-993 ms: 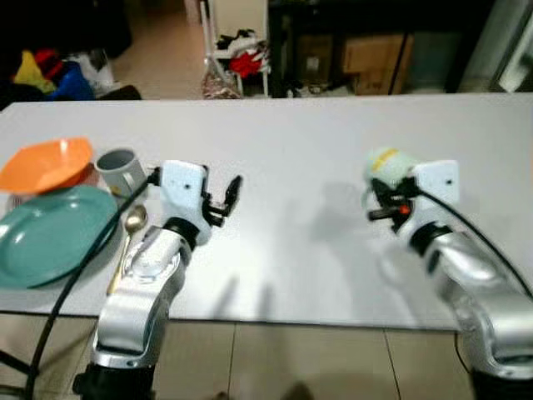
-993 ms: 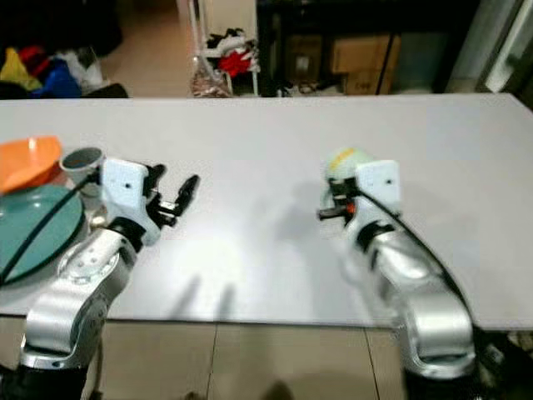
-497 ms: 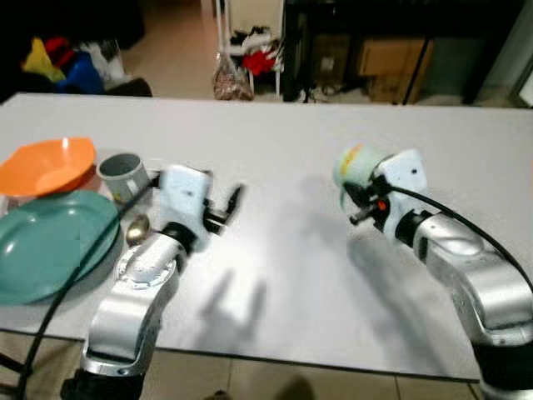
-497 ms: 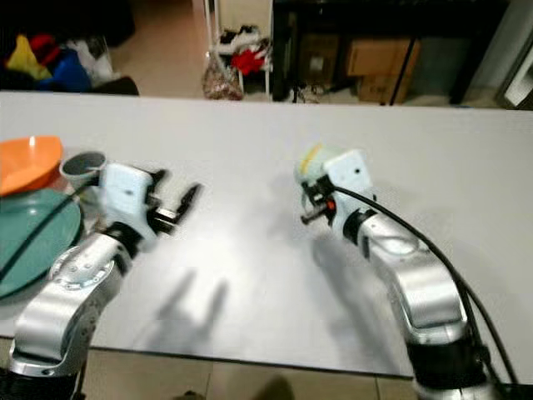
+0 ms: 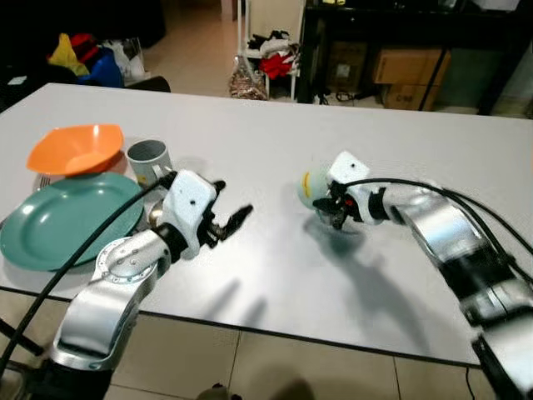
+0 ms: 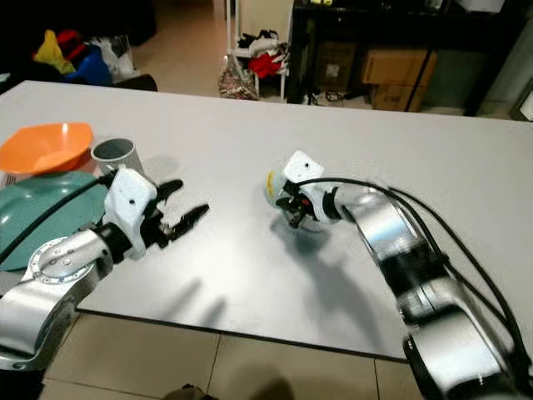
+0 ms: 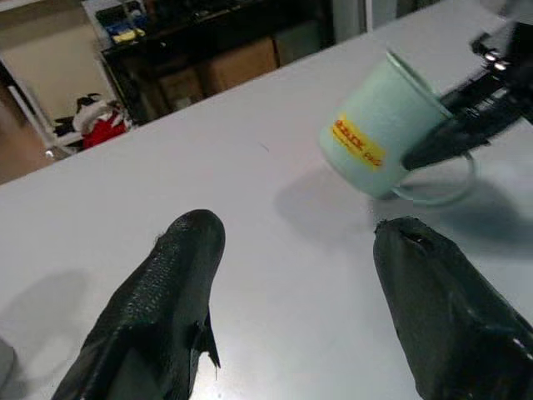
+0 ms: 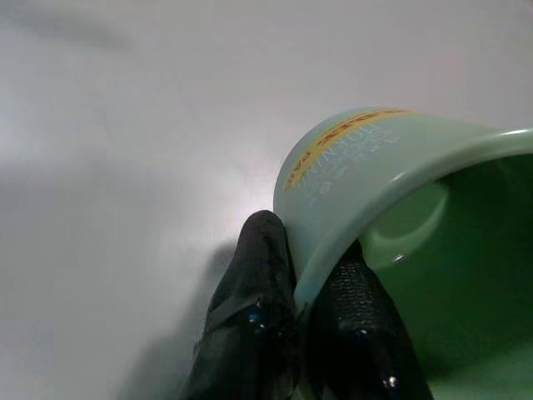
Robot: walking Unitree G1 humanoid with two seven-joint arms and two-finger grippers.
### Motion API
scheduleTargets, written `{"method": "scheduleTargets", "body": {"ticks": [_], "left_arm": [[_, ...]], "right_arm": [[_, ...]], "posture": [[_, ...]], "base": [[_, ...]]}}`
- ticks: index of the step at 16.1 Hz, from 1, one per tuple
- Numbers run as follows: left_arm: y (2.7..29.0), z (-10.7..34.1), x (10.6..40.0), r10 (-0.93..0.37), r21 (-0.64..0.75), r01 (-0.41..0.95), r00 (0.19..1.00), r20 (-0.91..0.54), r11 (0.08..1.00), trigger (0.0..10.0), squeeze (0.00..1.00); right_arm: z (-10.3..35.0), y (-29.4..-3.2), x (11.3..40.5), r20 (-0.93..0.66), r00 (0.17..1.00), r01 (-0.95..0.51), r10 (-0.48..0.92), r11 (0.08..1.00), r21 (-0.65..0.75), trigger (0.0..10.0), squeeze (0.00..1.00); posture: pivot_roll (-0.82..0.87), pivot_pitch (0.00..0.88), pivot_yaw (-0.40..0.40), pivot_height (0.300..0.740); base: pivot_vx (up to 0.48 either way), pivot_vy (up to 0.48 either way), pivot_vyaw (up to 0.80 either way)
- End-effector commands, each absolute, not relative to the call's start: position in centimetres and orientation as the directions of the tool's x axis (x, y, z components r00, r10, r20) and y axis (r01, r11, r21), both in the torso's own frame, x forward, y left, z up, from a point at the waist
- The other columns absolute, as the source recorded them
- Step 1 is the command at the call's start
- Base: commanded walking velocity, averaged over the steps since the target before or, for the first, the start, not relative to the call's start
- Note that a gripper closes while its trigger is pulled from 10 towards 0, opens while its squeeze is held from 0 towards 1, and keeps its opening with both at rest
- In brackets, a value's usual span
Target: Setting the table
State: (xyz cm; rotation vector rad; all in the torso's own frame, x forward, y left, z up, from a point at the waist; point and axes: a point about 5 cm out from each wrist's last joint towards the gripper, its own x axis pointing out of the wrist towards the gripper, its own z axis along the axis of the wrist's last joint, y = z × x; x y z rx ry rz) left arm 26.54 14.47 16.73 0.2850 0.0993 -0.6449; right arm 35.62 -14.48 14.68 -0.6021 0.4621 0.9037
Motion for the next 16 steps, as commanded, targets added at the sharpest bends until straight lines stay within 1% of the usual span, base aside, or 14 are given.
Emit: {"method": "scheduleTargets", "body": {"ticks": [1,3,4,9,10,13,16], "left_arm": [[14.5,16.8,26.4,-0.592,0.244,0.623,0.782,-0.195,0.743,10.0,0.0],[15.1,16.6,26.0,-0.599,0.266,0.642,0.766,-0.231,0.719,10.0,0.0],[15.4,16.6,25.7,-0.606,0.271,0.656,0.755,-0.252,0.704,10.0,0.0],[15.7,16.3,24.4,-0.624,0.279,0.694,0.72,-0.304,0.664,10.0,0.0],[15.8,16.3,24.1,-0.625,0.274,0.699,0.714,-0.316,0.66,10.0,0.0],[15.9,16.4,23.1,-0.629,0.265,0.709,0.704,-0.331,0.654,10.0,0.0],[15.7,16.3,22.9,-0.625,0.26,0.706,0.706,-0.332,0.659,10.0,0.0]], "right_arm": [[15.1,-14.4,36.1,-0.612,0.543,-0.836,0.575,0.441,-0.328,10.0,0.0],[14.8,-14.6,37.3,-0.651,0.537,-0.841,0.536,0.396,-0.368,10.0,0.0],[14.5,-14.7,37.8,-0.664,0.55,-0.834,0.507,0.381,-0.4,10.0,0.0],[14.1,-14.1,38.4,-0.667,0.588,-0.809,0.458,0.358,-0.467,10.0,0.0],[14.3,-13.8,38.6,-0.667,0.599,-0.801,0.444,0.332,-0.498,10.0,0.0],[15.5,-12.8,39.2,-0.648,0.614,-0.787,0.451,0.285,-0.547,10.0,0.0],[16.9,-12.0,39.6,-0.642,0.6,-0.791,0.478,0.234,-0.565,10.0,0.0]], "posture": [[0.11,0.0,0.042,0.74],[0.12,0.0,0.045,0.74],[0.13,0.0,0.047,0.74],[0.17,0.0,0.039,0.74],[0.17,0.0,0.036,0.74],[0.19,0.0,0.016,0.74],[0.2,0.0,-0.006,0.74]], "base": [[0.0,0.0,0.0],[0.0,0.0,0.0],[0.0,0.0,0.0],[0.0,0.0,0.0],[0.0,0.0,0.0],[0.0,0.0,0.0],[0.0,0.0,0.0]]}}
